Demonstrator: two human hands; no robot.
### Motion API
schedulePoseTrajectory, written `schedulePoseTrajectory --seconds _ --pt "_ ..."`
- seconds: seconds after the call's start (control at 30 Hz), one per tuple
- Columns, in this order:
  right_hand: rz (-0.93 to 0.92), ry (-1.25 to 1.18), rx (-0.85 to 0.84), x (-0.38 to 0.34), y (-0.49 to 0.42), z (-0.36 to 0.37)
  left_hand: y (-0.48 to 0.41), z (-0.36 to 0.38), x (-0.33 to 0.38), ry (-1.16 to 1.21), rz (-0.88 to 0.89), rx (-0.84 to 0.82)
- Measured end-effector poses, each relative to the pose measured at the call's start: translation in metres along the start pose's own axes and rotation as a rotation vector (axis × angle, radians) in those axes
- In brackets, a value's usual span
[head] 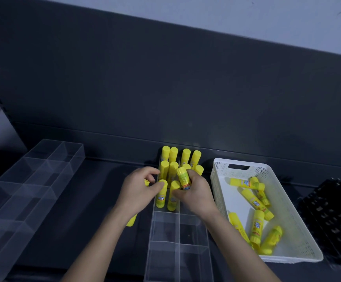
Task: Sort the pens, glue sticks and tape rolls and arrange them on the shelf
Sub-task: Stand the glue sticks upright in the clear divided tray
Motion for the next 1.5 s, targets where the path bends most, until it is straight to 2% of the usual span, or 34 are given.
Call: schedulePoseTrajectory --seconds 0.13,0.27,0.37,0.5,0.6,0.73,0.9,1.1,1.3,1.5 --pt "-0.037 0.095 0.006 -0.002 0.002 -0.002 -0.001 -0.008 0.001 0.261 -0.106 -0.003" --pt "-0.046 0.078 -0.02 -0.005 0.004 0.0 0.002 -0.01 0.008 0.38 -0.118 -0.079" --pt "-0.028 -0.027 -0.025 -0.008 0.007 -0.003 0.005 -0.01 0.012 0.43 -0.119 -0.124" --pt "0.086 -0.257 0.074 -0.007 0.015 -0.03 0.003 -0.016 0.006 0.48 -0.112 -0.045" --pt "0.169 -0.135 0.033 -0.007 0.018 -0.055 0.004 -0.018 -0.001 0.645 -0.163 0.014" --pt "0.188 0.167 -0.144 -0.011 0.021 -0.061 0.01 -0.012 0.002 0.859 -0.187 0.022" --pt "0.122 0.463 -0.173 -0.017 0.013 -0.043 0.011 -0.008 0.002 0.885 -0.224 0.111" --pt "0.044 0.586 -0.165 -0.009 0.002 -0.025 0.015 -0.01 0.002 0.857 -0.229 0.145" --pt "-0.058 0.653 -0.154 -0.001 0.004 -0.013 0.017 -0.008 0.006 0.832 -0.223 0.142" --pt "-0.17 0.582 -0.167 -0.005 0.011 -0.013 0.014 -0.009 0.017 0.798 -0.184 0.123"
Point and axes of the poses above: each hand's wrist, its own y-axis away from the middle knuckle, its own z-axis out of the palm, x = y × z, the point moved 8 cm from there along -y, towards the middle knuckle, and after that the axes turned 15 degrees about -y, right-handed, at the moved point
